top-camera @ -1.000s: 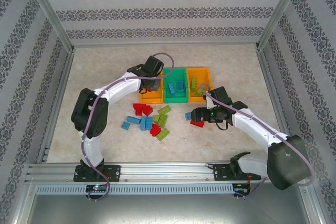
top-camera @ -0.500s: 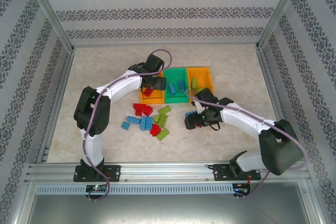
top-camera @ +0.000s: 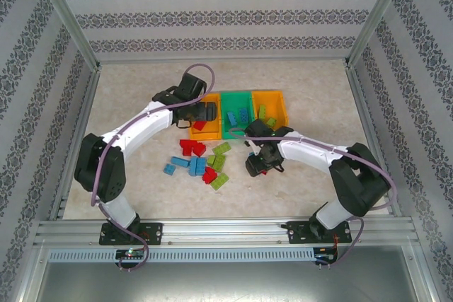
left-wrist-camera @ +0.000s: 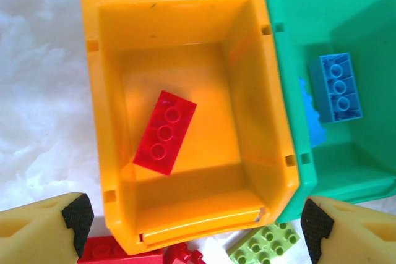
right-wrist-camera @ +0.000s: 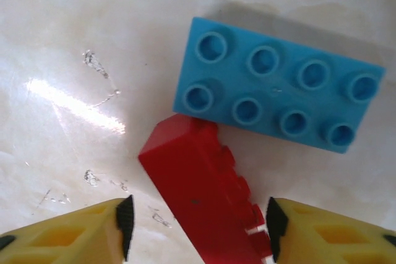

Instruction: Sort the legos into containers by color

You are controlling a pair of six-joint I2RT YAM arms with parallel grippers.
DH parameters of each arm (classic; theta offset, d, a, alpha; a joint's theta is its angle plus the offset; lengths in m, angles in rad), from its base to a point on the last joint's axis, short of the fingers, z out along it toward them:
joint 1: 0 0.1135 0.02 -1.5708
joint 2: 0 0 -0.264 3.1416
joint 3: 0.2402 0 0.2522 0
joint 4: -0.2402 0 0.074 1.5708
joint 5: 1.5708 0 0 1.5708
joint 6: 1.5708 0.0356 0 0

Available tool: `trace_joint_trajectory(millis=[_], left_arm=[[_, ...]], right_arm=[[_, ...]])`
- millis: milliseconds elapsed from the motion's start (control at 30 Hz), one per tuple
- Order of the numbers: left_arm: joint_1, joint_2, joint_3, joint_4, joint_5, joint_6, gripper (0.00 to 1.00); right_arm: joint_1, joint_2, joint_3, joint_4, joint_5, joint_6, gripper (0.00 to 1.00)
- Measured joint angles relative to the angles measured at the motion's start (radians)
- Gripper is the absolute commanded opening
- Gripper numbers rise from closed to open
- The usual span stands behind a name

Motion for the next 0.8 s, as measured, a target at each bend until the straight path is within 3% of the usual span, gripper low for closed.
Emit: trace_joint_trajectory(millis=[233,567,800], left_arm=[[0.011,-0.037,-0.053,0.0,0.0,-0.003,0.89],[0.019,-0.114,-0.128,0.006,-0.01,-0.007,0.9],[0.029,-0.232,-0.202,0.016,-0.053,-0.008,0.96]], right_arm=[[0.035,0.014,0.009,-0.022,0.012,0.001,0.51],[0.034,0.111,0.055,-0.037,0.072,0.039,0.31],[0.034,0.103,0.064,-0.048,0.07,0.049,0.17]])
